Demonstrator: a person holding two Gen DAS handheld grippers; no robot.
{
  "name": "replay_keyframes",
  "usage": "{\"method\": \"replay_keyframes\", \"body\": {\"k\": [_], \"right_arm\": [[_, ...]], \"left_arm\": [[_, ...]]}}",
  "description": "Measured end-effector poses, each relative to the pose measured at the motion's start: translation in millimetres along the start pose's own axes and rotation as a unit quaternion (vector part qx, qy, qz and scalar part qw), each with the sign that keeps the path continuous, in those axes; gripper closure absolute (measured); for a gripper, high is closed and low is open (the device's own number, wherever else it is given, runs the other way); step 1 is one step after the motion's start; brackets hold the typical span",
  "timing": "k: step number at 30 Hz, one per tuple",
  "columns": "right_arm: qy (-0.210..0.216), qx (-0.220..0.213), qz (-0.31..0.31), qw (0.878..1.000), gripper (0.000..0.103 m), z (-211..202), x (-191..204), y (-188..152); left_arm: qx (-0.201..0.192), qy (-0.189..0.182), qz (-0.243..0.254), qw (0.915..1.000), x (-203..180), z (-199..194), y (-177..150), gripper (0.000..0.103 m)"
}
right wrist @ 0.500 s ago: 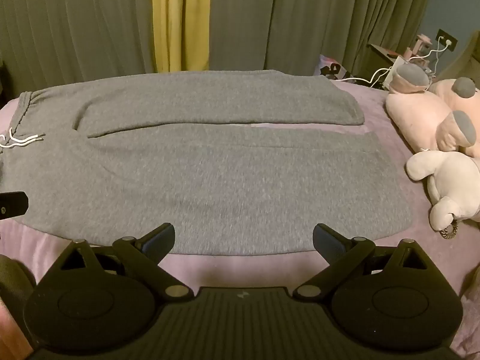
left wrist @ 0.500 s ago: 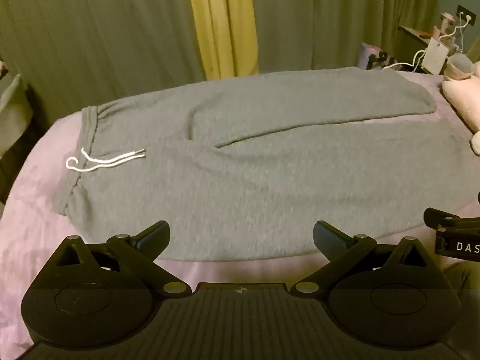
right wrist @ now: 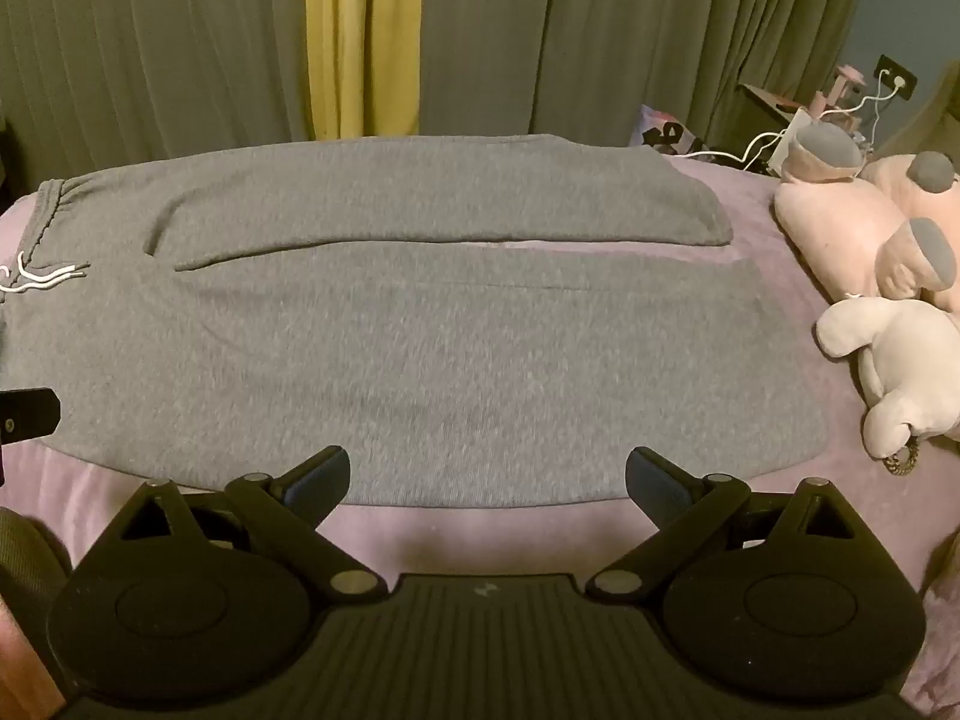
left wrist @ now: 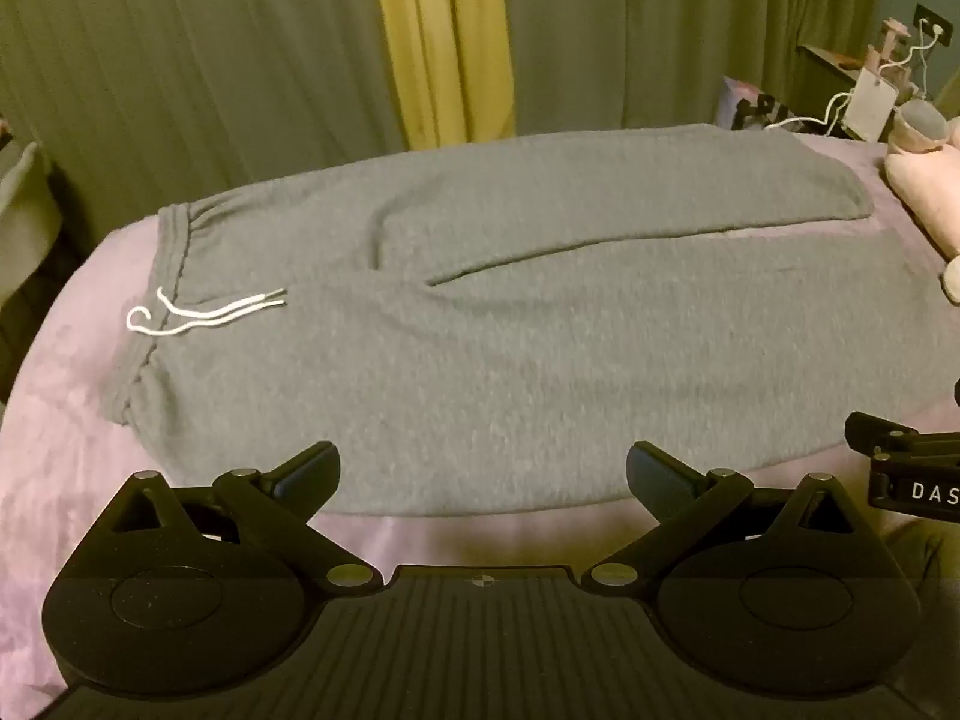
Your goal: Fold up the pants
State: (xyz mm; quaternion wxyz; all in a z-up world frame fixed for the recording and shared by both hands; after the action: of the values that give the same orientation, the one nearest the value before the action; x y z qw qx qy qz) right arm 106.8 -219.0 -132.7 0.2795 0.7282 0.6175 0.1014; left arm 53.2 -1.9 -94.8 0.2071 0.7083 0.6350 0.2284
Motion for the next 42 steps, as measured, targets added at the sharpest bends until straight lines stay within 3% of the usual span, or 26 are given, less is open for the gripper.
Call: {"method": "replay_keyframes", "body": {"k": [42], "right_arm": [[0.003, 0.009, 0.001, 1.000, 0.004, 1.5, 0.2, -3.5]], "left_arm": [[0.025, -0.004, -0.001, 0.9997, -0.7, 3.7, 0.4, 0.000]]}}
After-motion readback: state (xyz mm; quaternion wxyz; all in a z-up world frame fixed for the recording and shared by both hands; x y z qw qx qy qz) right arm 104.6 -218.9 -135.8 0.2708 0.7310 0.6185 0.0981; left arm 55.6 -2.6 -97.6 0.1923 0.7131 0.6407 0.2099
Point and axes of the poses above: each gripper's, at about its wrist camera, not at the fingertips, and z roughly the way its jaws point, x to its left, y to its top, the point moved 10 cm from there along z, roughly the way its jaws point, and after that the axes turned 6 degrees about -z, right-handed, at the moved point
